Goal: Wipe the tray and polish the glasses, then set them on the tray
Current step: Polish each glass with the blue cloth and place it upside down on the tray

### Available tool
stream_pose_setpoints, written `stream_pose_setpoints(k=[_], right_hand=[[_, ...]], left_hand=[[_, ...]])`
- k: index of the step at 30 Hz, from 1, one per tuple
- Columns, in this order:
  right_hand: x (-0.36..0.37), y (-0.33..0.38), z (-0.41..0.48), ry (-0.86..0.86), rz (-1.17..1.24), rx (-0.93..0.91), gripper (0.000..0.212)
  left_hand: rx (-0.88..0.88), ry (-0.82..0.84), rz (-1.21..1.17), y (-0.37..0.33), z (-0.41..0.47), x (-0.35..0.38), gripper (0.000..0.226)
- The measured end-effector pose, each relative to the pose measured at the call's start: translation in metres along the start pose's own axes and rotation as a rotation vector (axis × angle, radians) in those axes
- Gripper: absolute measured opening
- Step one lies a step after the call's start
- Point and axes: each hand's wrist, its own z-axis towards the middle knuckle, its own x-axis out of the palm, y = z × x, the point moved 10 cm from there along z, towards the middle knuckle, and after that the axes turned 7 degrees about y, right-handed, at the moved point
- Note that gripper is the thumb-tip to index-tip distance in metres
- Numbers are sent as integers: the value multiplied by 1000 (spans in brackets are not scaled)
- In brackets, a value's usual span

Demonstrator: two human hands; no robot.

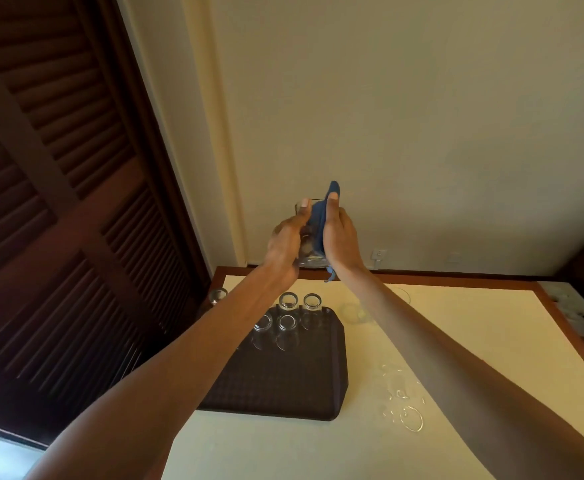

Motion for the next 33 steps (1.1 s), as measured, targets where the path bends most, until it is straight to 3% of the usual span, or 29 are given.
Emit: stream_pose_setpoints(k=[3,6,11,16,21,24,26,30,33], right_hand=[[11,-13,2,50,41,44,64],[30,-20,-20,100,35,52,68],[28,-17,-28,92,-11,44,49],[6,4,-8,-2,-1,3,58],[18,-9,-21,55,43,21,65],[28,-16,-31,117,27,30,71],[28,-15,-31,104,6,27,66],[17,13,-23,43,-40,-51,48],[9,26,-10,23,-26,-63,56]], left_hand=[[14,-69,7,3,6,-9,108],[3,-131,3,-10,4,-17,82],[-55,-130,-7,-12,-16,-13,56],[-35,-99,33,-10,-29,5,52],[13,-104,64,-26,-23,2,78],[-1,-155,73,-17,-11,-12,129],[-31,-180,45,-8,-8,-16,142],[-40,-142,-13,-19,-33,0,95],[-38,-125,25,-17,-31,5,85]])
